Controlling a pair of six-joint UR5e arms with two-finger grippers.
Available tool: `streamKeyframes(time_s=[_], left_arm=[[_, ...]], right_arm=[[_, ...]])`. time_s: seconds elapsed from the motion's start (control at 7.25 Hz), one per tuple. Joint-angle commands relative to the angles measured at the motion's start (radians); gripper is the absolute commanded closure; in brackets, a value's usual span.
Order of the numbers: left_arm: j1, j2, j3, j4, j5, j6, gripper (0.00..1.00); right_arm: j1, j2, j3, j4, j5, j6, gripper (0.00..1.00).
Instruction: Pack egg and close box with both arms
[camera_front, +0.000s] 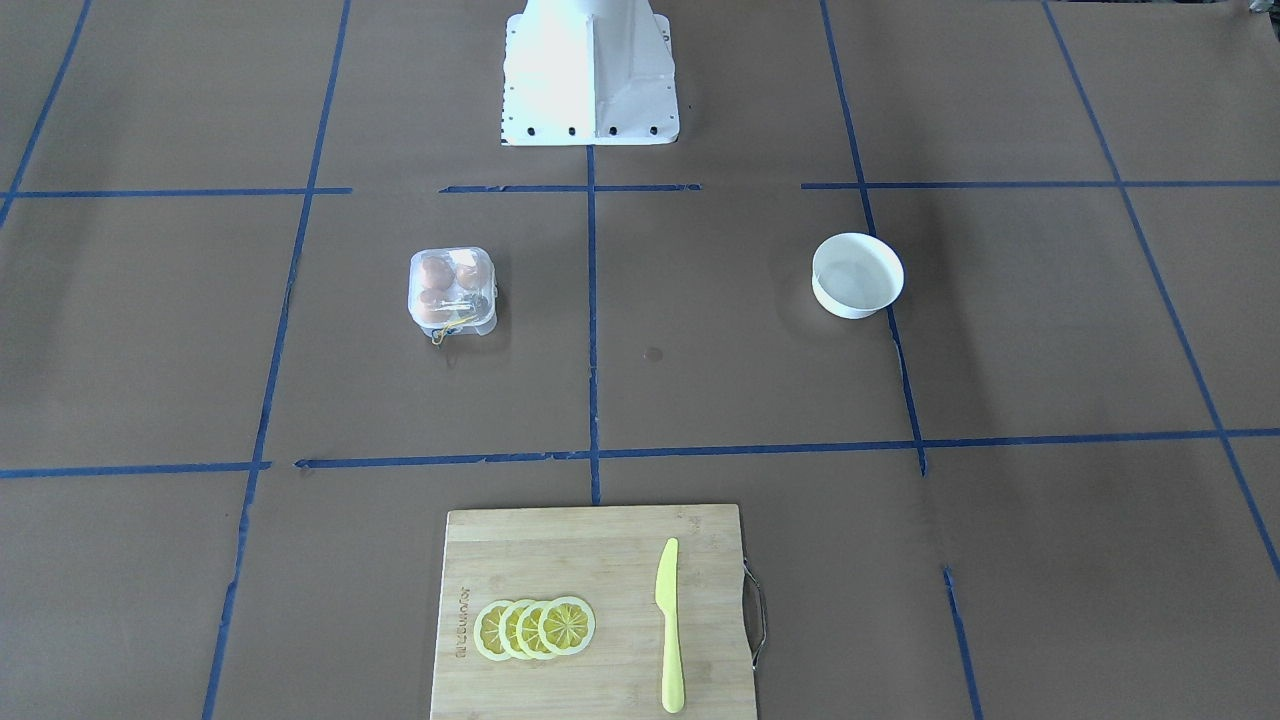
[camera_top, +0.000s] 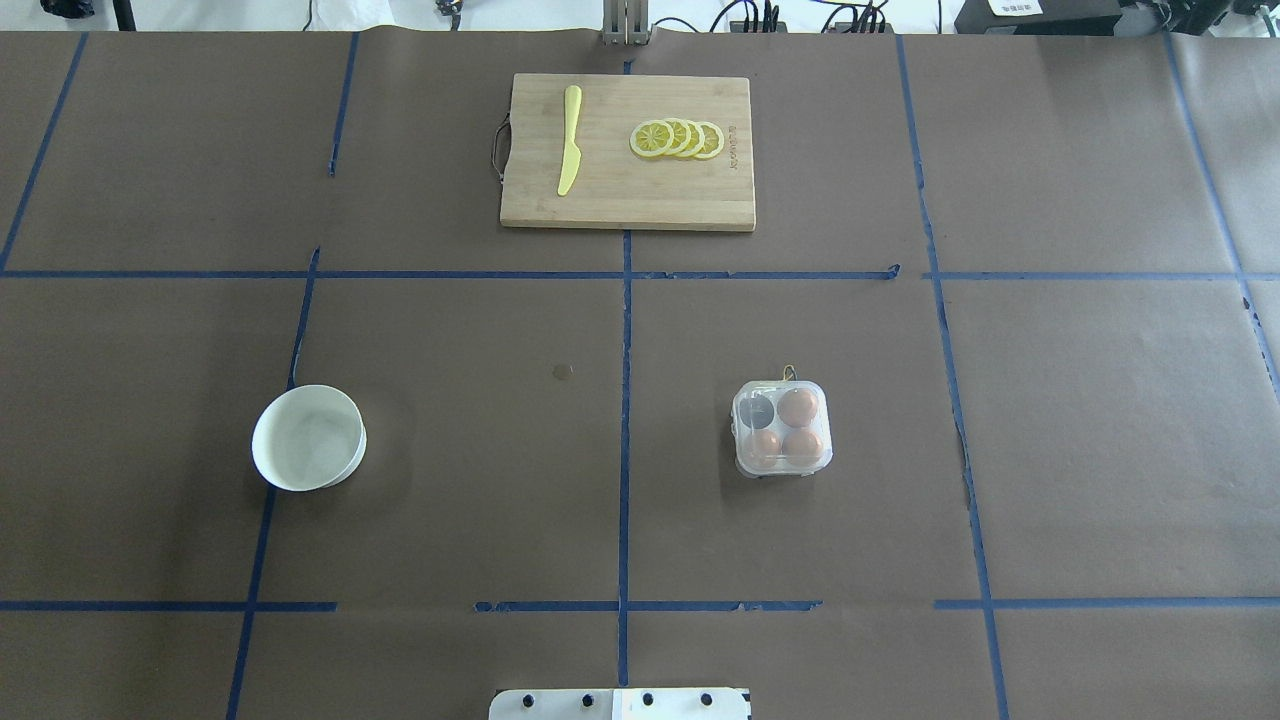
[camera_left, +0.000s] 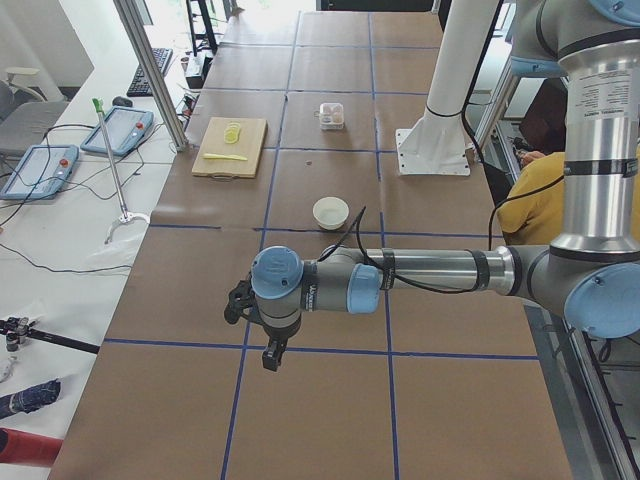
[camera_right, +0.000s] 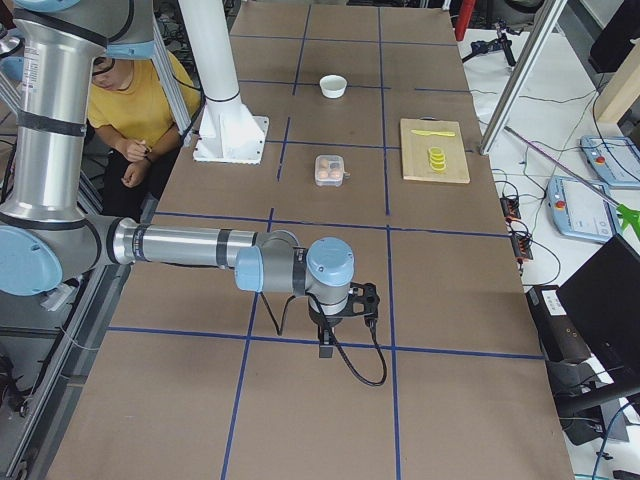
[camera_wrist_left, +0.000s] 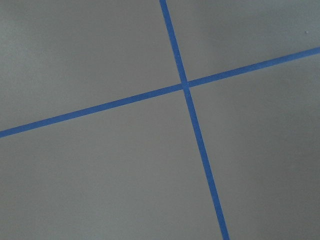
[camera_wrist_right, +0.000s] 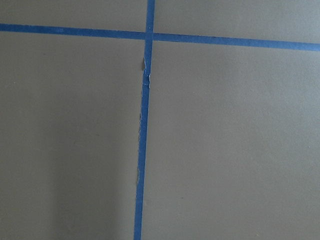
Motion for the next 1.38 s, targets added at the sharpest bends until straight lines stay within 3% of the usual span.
streamKeyframes(time_s=[0.0, 1.24], left_arm=[[0.000, 0.000, -0.001, 0.001, 0.000, 0.000, 0.00], [0.000, 0.000, -0.001, -0.001, 0.000, 0.003, 0.00]], right_arm=[[0.000, -0.003, 0.000, 0.002, 0.000, 0.000, 0.00], [-0.002, -0.003, -0.017, 0.005, 0.001, -0.009, 0.00]])
